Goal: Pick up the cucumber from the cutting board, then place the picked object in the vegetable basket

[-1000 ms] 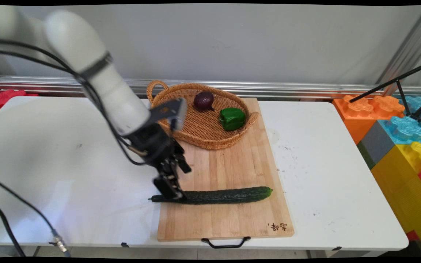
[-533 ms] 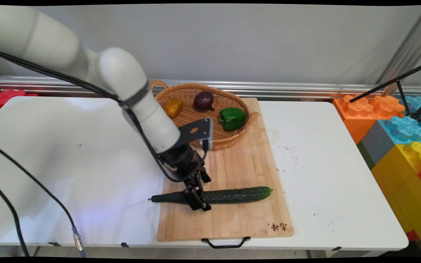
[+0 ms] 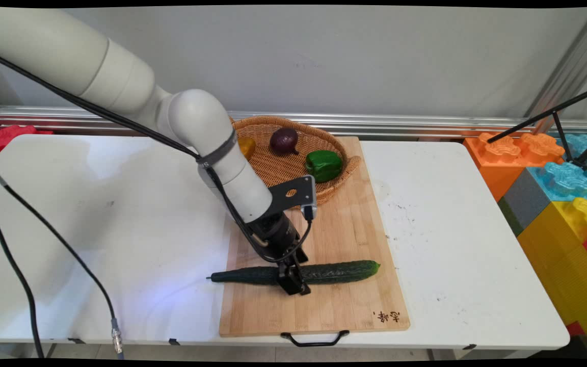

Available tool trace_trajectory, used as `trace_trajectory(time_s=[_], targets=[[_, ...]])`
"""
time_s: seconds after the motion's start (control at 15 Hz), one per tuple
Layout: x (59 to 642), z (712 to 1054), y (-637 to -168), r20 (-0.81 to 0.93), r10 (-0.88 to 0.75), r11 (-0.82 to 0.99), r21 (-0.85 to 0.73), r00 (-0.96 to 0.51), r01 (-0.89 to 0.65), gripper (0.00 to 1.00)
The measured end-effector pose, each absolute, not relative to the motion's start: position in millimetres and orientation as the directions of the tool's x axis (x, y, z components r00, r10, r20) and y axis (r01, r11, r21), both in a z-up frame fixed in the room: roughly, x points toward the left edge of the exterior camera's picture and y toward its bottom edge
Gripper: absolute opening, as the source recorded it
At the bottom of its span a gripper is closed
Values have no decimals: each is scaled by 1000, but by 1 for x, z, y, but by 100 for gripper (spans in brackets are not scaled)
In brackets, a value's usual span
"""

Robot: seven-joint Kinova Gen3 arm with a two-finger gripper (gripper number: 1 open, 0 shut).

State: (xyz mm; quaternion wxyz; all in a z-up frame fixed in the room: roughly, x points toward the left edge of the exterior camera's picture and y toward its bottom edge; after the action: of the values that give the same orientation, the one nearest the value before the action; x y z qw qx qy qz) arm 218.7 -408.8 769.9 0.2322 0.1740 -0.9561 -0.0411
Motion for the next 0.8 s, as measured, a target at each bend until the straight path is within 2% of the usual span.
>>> trace_trajectory(time_s=[0.4, 0.8], targets=[[209, 775, -413, 431, -363, 932, 162, -826, -325, 0], [204, 805, -420, 467, -373, 928, 173, -801, -331, 0]])
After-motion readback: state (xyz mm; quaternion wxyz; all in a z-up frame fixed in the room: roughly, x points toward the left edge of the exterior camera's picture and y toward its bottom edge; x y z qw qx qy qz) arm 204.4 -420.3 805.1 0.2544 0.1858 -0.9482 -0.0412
